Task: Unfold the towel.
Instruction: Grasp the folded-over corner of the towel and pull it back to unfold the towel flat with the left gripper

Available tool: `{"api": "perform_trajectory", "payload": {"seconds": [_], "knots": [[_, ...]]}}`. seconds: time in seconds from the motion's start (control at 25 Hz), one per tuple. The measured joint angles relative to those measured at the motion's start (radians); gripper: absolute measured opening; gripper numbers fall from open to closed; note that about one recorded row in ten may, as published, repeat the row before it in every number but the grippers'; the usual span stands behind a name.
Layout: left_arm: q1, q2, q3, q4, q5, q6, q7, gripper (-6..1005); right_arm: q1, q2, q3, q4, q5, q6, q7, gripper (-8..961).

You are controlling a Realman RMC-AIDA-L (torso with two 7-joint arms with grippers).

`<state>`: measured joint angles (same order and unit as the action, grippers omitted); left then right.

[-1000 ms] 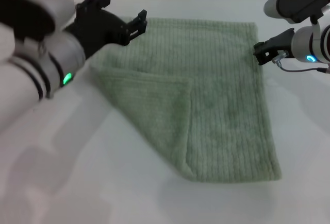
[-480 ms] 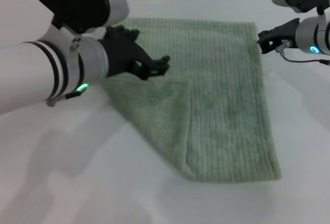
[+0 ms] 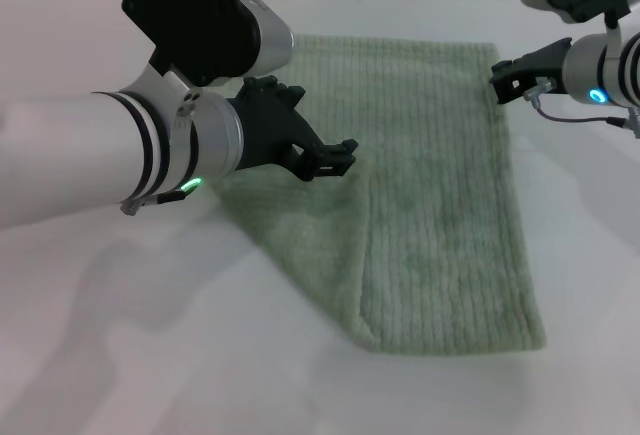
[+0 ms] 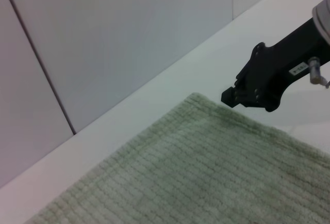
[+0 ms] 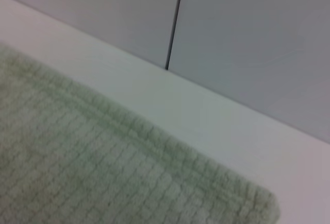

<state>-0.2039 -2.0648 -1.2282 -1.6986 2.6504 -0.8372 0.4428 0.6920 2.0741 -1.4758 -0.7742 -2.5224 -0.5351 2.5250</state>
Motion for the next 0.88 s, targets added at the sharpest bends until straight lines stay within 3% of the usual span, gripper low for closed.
{"api": "perform_trajectory", "payload": {"seconds": [0.88], "knots": [[-0.023, 0.000, 0.048, 0.006, -0.002, 0.005, 0.025, 750, 0.033, 0.001, 0.006, 0.085, 0.002, 0.016, -0.002, 1]]}}
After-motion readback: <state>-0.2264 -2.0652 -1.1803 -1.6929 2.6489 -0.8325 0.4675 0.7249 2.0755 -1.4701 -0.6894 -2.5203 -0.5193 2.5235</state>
